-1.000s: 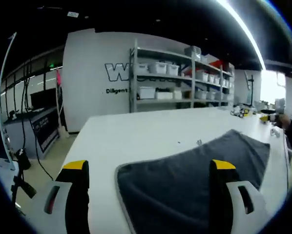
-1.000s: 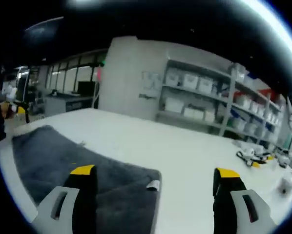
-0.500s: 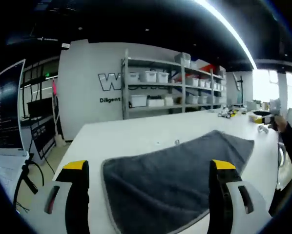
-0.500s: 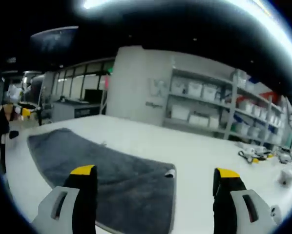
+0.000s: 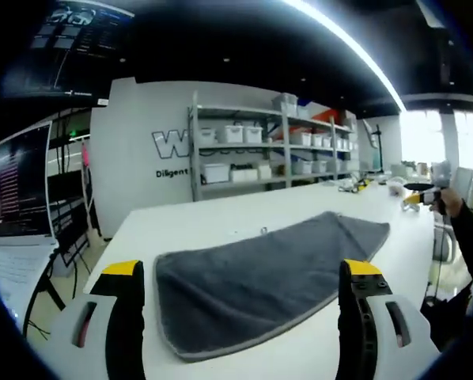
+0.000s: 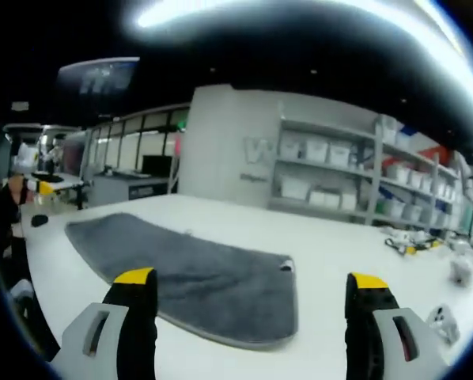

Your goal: Open the folded towel by lifting each exposed corner and separating the folded layers until the towel lies flat within the target outline without major curled edges

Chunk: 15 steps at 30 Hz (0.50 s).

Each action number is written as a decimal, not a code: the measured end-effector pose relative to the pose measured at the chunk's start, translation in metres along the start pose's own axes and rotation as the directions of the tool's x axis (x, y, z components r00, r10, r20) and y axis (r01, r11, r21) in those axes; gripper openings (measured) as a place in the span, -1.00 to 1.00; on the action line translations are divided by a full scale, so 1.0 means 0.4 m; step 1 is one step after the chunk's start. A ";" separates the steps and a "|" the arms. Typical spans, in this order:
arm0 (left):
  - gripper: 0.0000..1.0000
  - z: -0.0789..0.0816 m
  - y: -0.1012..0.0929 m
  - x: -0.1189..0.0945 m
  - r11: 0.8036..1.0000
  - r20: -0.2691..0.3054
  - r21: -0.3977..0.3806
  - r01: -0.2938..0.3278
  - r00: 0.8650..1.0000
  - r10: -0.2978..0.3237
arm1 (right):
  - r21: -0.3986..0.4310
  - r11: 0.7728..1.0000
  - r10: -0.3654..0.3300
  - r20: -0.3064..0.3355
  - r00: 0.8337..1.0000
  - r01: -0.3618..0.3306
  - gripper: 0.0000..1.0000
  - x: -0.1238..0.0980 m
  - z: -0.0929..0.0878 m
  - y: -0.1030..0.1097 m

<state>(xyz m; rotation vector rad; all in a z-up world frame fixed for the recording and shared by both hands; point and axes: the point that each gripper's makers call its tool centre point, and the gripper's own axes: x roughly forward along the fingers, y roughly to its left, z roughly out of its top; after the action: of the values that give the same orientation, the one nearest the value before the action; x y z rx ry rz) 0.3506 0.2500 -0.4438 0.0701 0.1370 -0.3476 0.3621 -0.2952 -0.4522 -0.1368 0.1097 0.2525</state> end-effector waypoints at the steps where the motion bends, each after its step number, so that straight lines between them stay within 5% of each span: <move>1: 1.00 -0.002 0.000 -0.005 1.000 0.003 0.004 -0.001 1.000 0.001 | 0.001 1.000 -0.005 0.002 1.000 0.005 1.00 -0.009 -0.001 -0.003; 10: 1.00 -0.029 -0.017 -0.062 1.000 0.031 -0.031 0.005 1.000 -0.004 | 0.044 0.999 -0.001 -0.004 1.000 0.001 1.00 -0.091 -0.054 0.015; 15: 1.00 -0.073 -0.023 -0.072 0.998 -0.003 -0.063 0.012 1.000 -0.012 | 0.020 1.000 -0.018 -0.038 0.999 0.018 1.00 -0.101 -0.084 0.026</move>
<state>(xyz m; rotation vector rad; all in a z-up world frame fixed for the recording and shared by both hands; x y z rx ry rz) 0.3170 0.2536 -0.4690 0.0076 0.1512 -0.3550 0.3174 -0.3001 -0.4814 -0.1220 0.1484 0.2310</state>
